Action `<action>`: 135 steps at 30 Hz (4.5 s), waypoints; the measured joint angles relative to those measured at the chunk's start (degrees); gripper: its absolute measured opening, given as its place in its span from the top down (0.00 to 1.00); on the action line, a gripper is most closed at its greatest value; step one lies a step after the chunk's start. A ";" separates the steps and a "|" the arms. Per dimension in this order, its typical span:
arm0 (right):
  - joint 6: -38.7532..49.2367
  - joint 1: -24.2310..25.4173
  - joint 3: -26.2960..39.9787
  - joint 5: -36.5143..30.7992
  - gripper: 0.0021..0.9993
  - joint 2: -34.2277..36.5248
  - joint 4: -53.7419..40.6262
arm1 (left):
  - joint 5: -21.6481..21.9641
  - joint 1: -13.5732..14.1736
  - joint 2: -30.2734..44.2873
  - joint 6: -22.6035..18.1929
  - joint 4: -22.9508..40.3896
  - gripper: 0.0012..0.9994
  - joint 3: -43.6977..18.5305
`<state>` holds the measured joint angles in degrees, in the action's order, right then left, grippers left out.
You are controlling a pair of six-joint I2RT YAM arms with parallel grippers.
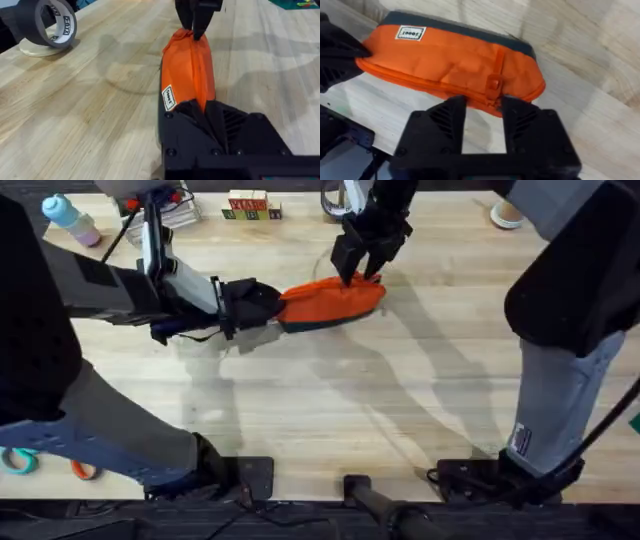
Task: Unzip the bag, pick up the pens from the table one at a time and place them inside, then zip the bag closed.
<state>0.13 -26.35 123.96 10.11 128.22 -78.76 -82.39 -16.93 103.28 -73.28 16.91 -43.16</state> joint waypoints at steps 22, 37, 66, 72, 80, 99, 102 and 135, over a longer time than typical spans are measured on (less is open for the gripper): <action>1.19 0.33 0.00 -0.20 0.97 0.00 -0.22 | -0.03 0.00 0.00 0.02 0.02 0.96 0.02; 1.17 4.03 0.00 1.37 0.97 -0.33 -1.02 | -0.04 0.00 0.00 0.02 0.02 0.96 0.02; 1.20 12.25 0.00 0.19 0.97 -0.34 -1.64 | -0.04 0.00 0.00 0.02 0.00 0.96 0.02; 1.19 12.28 0.00 0.19 0.97 -0.35 -1.70 | -0.04 0.00 0.00 0.02 0.02 0.96 0.02; 1.19 12.28 0.00 0.17 0.54 -4.05 -1.81 | -0.05 0.00 0.00 0.02 0.00 0.96 0.02; 1.52 12.04 0.18 0.61 0.00 -14.49 -3.80 | -0.04 0.00 0.00 0.02 0.00 0.96 0.02; 2.91 11.15 0.18 2.07 0.00 -14.49 -3.76 | -0.04 0.00 0.00 0.02 0.00 0.96 0.02; 6.35 6.75 0.18 3.91 0.00 -5.52 0.52 | -0.04 0.00 0.00 0.02 0.00 0.96 0.02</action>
<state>6.48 -19.59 124.14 14.02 122.71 -78.24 -82.43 -16.93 103.28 -73.25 16.91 -43.13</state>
